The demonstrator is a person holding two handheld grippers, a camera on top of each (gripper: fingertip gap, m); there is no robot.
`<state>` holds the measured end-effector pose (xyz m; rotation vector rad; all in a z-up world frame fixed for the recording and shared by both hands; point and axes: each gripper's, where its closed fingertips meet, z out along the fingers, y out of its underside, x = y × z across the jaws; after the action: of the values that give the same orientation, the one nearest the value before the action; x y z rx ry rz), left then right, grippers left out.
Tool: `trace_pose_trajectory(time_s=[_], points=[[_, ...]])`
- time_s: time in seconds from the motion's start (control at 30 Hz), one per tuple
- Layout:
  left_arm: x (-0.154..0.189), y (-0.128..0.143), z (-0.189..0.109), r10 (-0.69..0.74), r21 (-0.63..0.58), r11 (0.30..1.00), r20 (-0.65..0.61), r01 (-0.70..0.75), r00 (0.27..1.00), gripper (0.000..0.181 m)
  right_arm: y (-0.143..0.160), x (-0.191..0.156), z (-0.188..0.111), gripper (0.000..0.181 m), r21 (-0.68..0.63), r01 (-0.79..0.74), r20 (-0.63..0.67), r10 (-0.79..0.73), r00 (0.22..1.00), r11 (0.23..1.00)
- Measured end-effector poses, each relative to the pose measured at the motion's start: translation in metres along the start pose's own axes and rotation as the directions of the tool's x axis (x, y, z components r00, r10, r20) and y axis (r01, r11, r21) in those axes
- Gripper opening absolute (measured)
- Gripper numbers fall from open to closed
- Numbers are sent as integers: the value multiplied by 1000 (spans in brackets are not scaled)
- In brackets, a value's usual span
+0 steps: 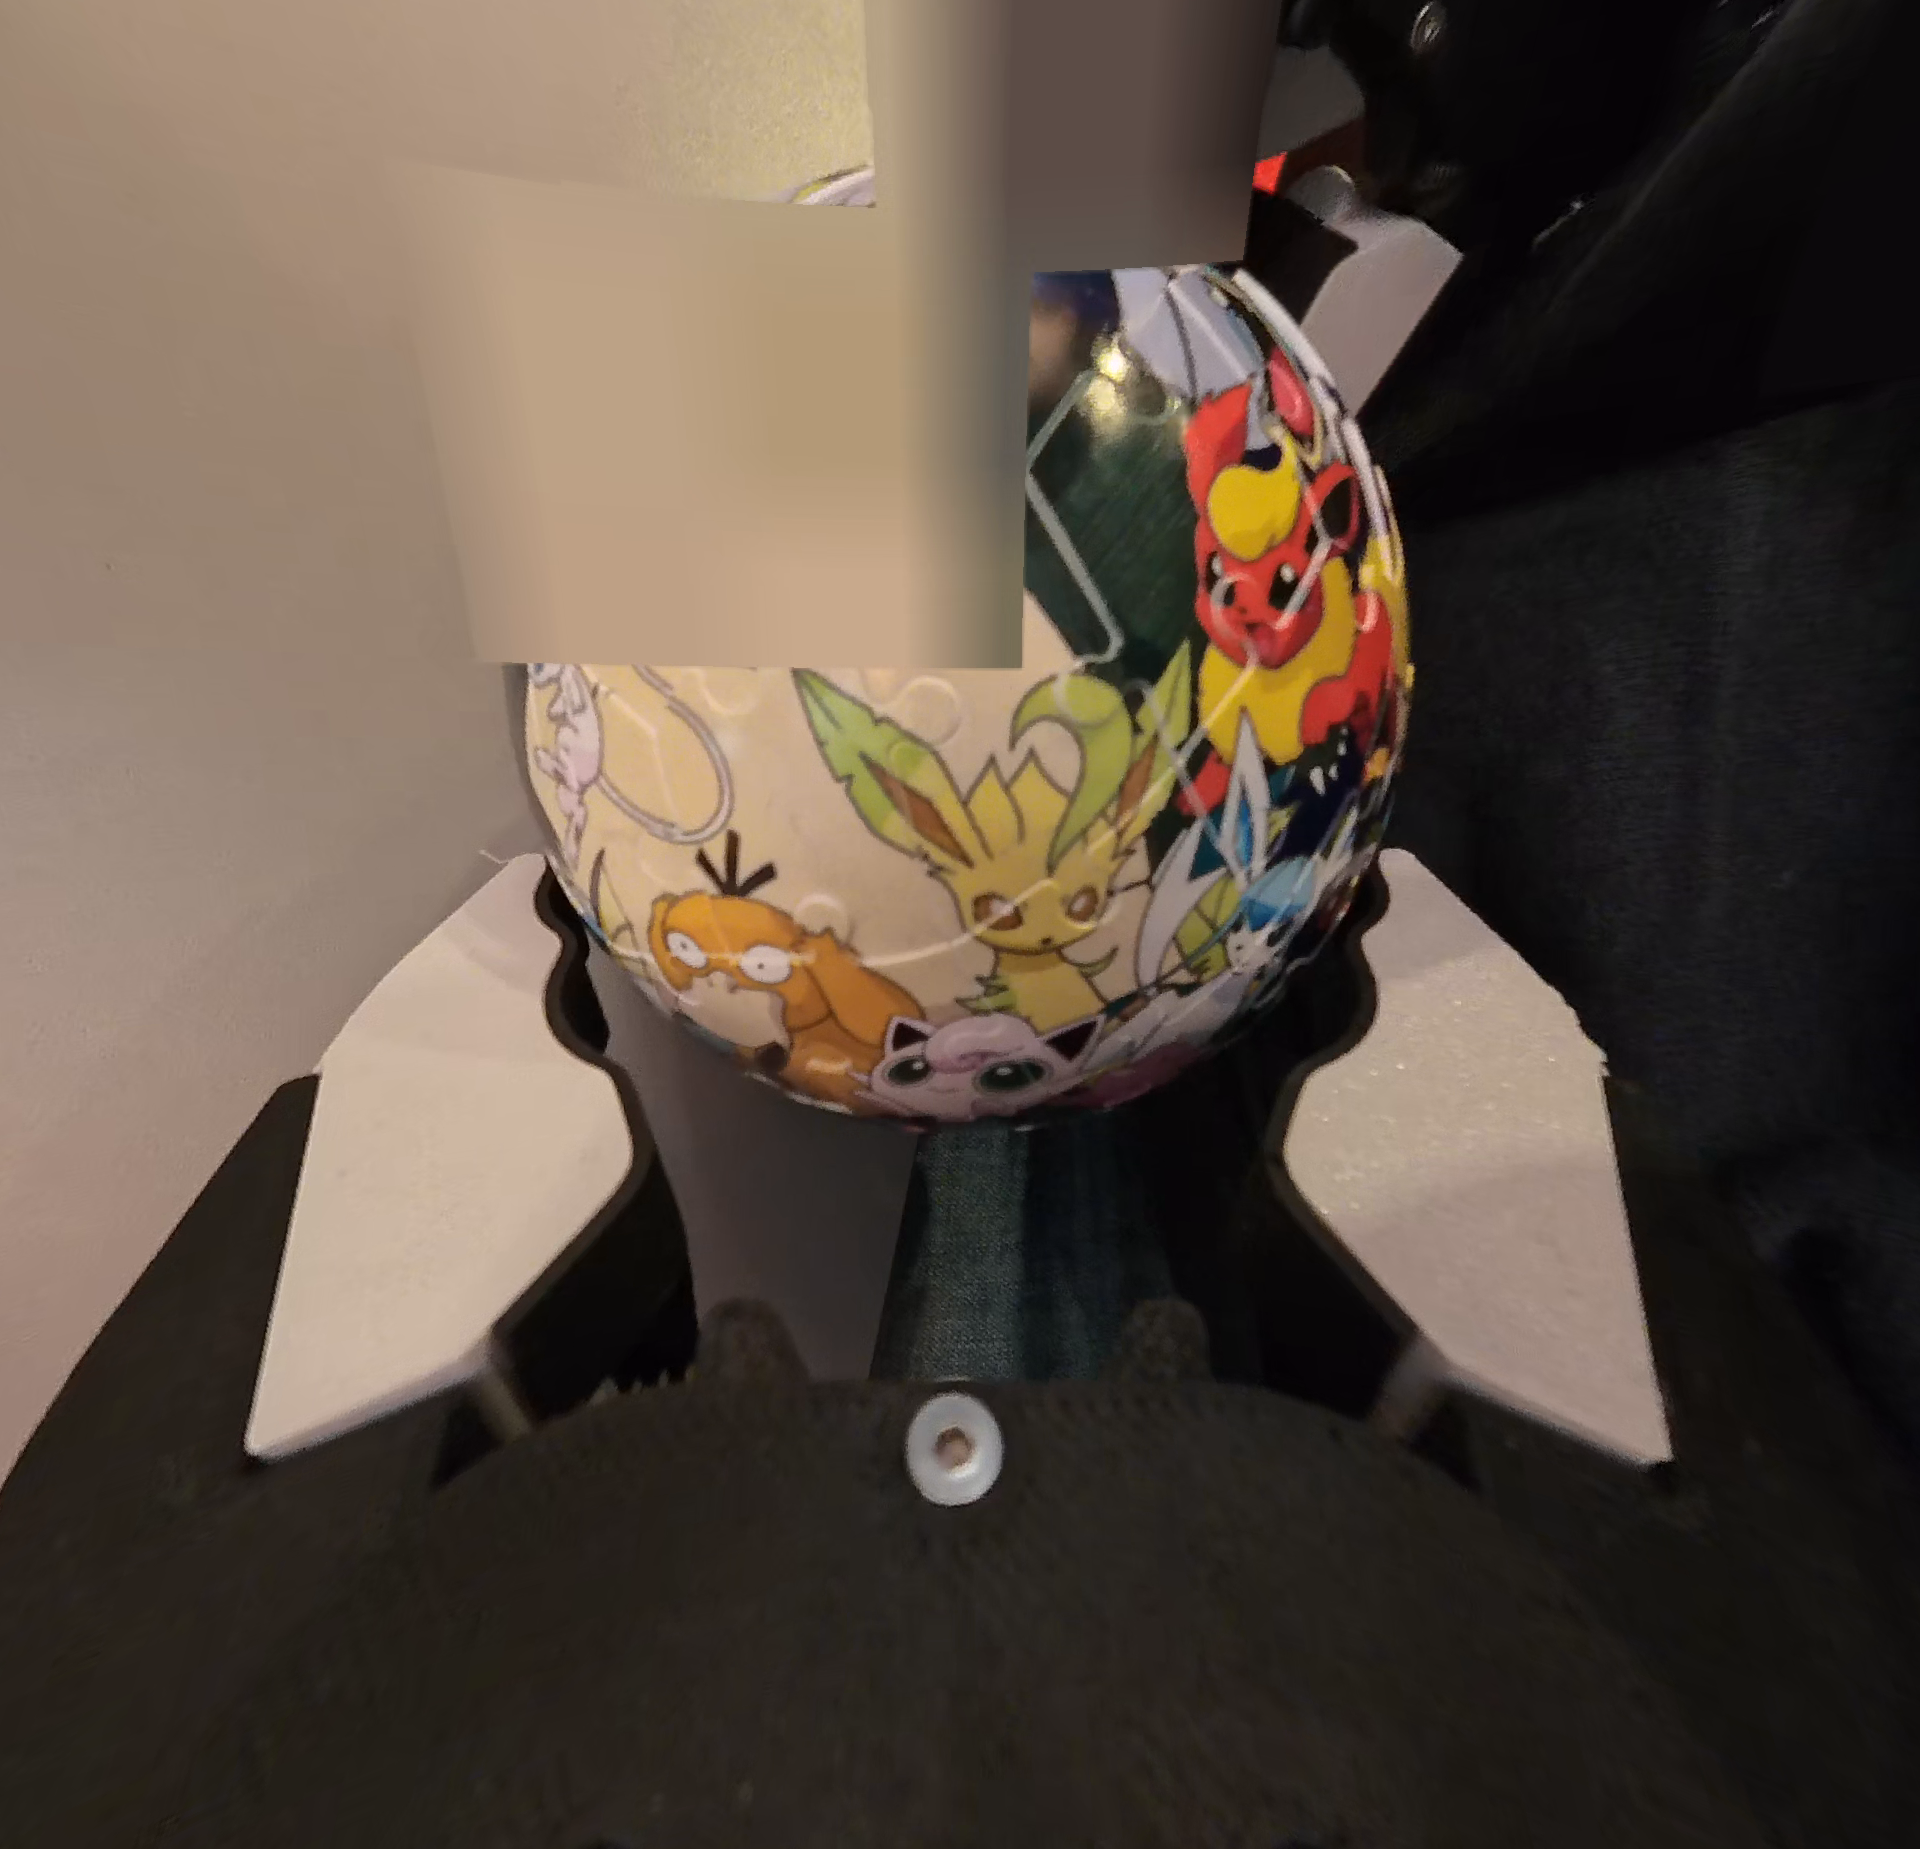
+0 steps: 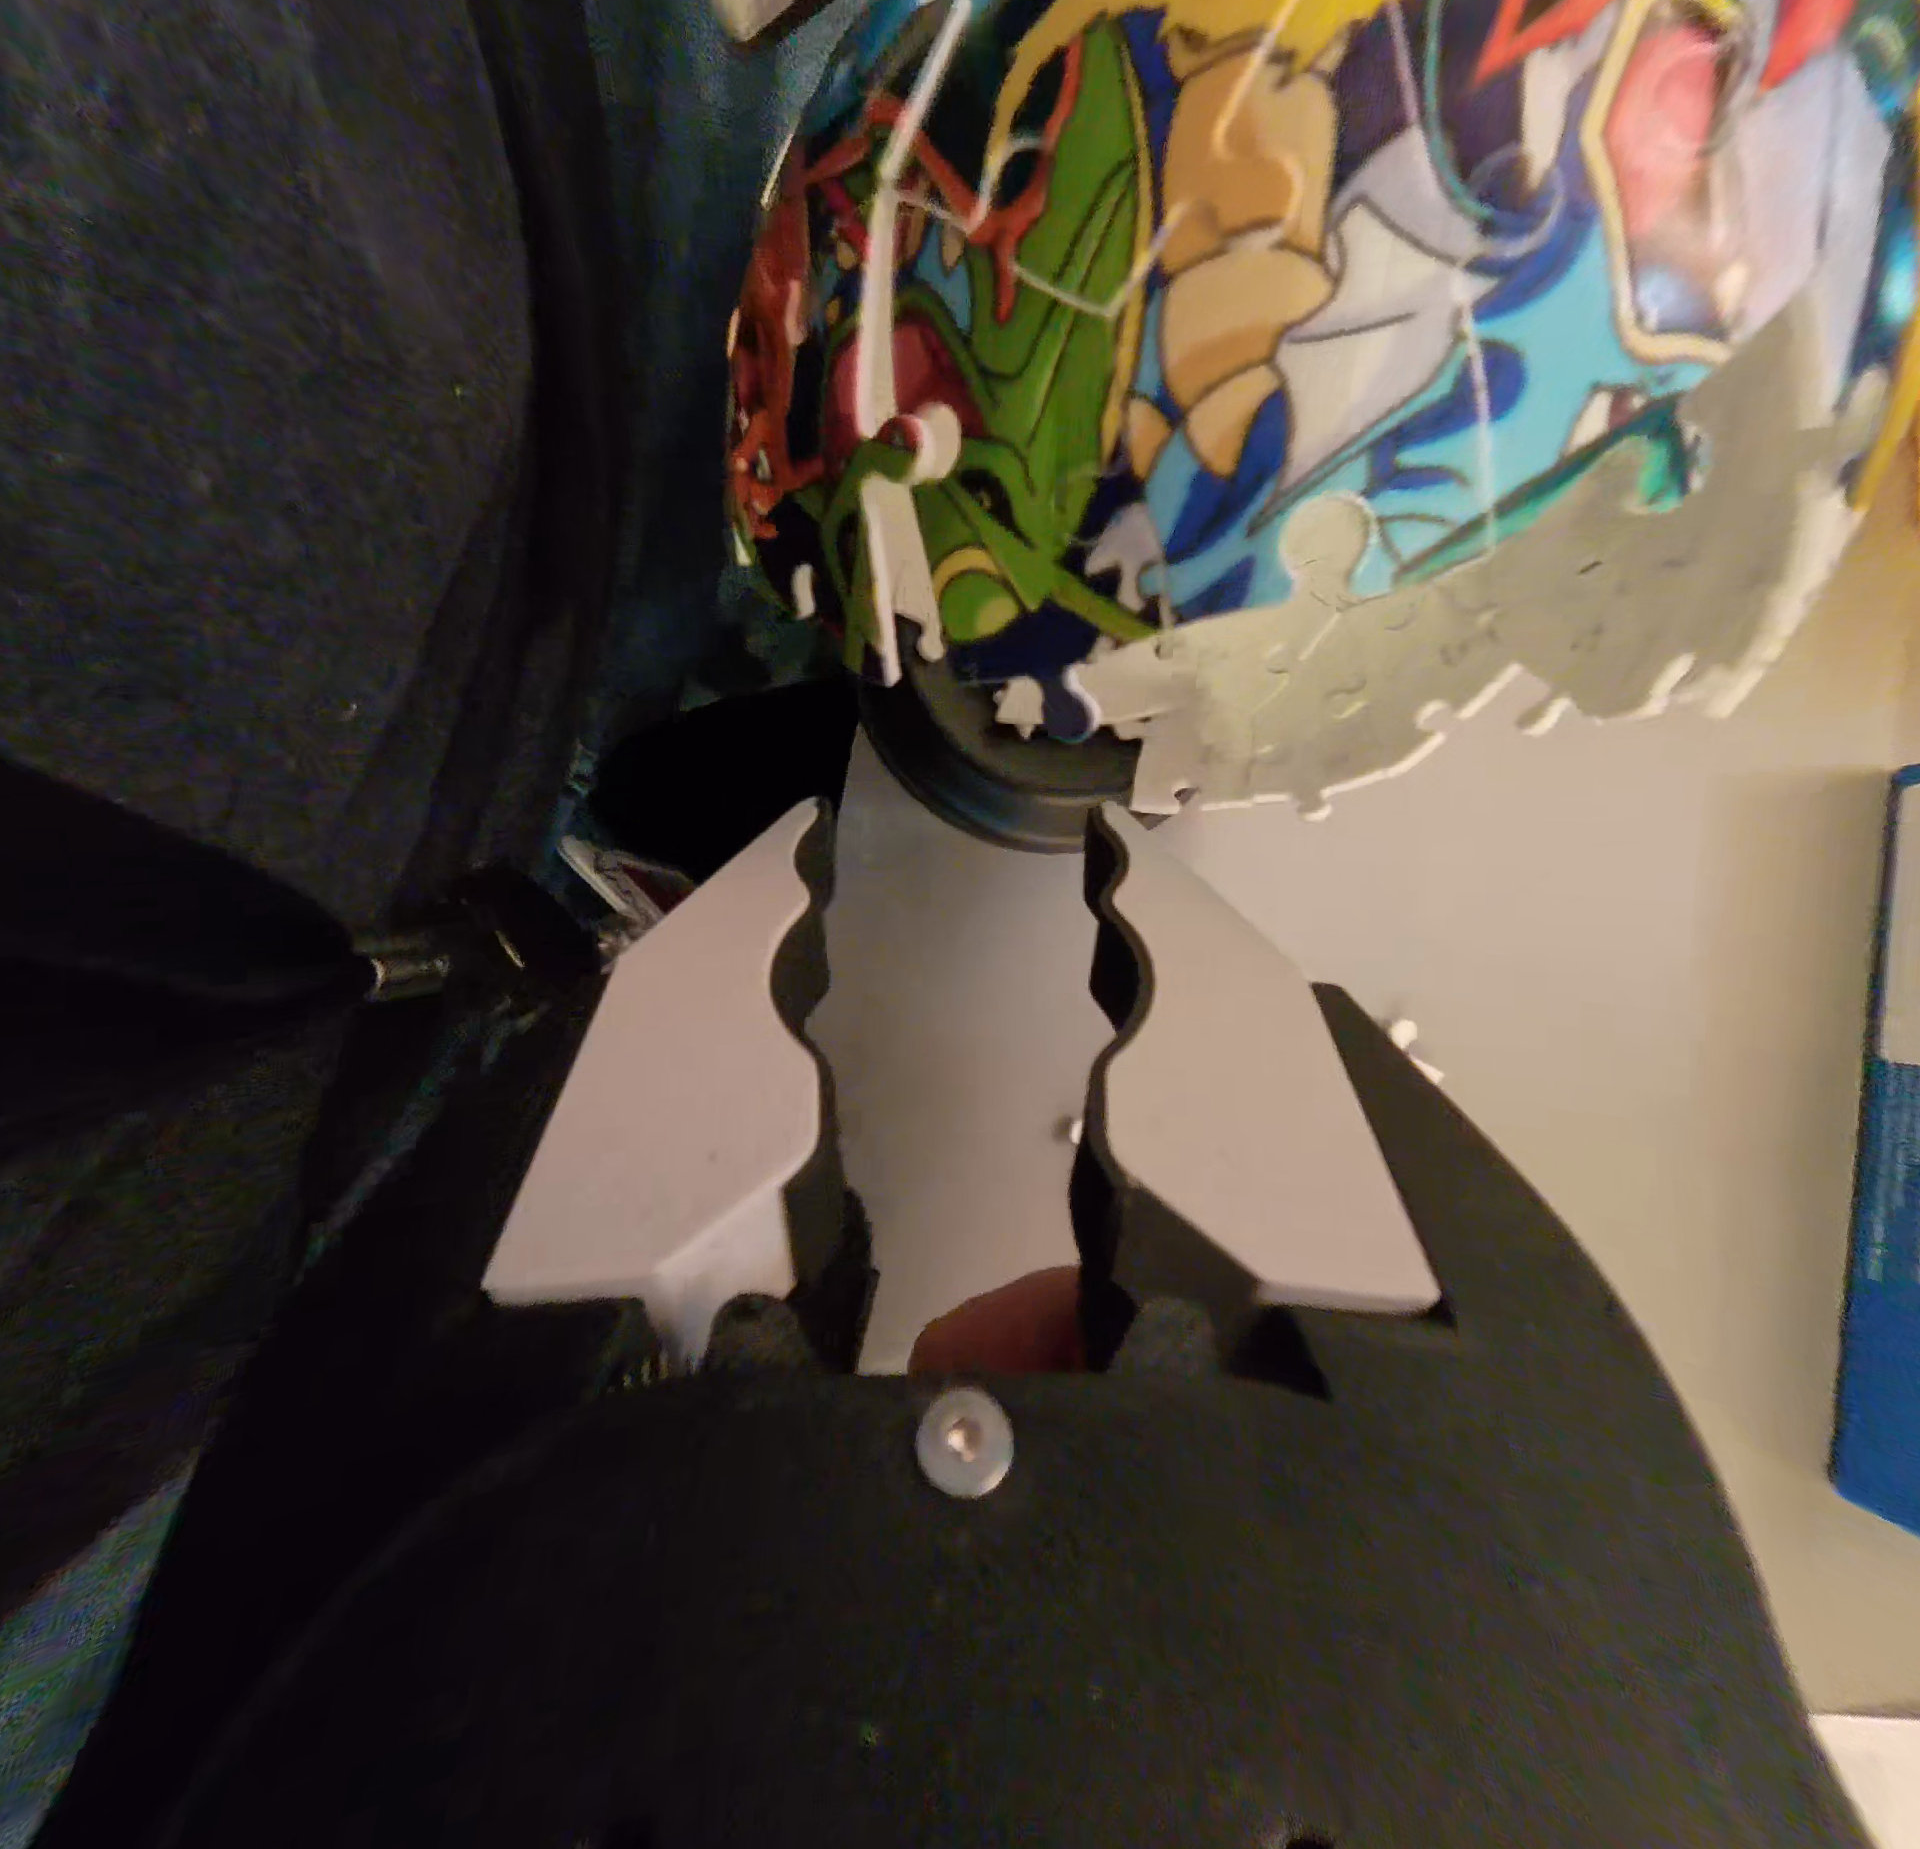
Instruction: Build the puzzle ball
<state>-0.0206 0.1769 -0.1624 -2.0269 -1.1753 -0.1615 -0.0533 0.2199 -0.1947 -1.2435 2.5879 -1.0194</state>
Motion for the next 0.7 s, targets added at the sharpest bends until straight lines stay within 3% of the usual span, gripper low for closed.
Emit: trace_pose_trajectory(time_s=[0.2,0.27,0.33,0.37,0.7], points=[[-1,0,-1,9,-3,1000,-2,-9,1000,134,-8,4,4,27,30,191,-89,-188,978,981],[-1,0,0,18,-8,1000,-1,-18,1000,134,-14,3,7,32,68,238,-98,-231,968,969],[-2,-1,1,28,-14,1000,-1,-28,1000,134,-13,1,12,53,53,264,-89,-258,962,963],[-2,-1,1,34,-15,999,-5,-35,999,134,-12,0,15,54,45,281,-85,-277,957,959],[-2,1,1,46,-29,999,-16,-46,999,134,-7,-8,30,36,11,356,-68,-355,932,934]])
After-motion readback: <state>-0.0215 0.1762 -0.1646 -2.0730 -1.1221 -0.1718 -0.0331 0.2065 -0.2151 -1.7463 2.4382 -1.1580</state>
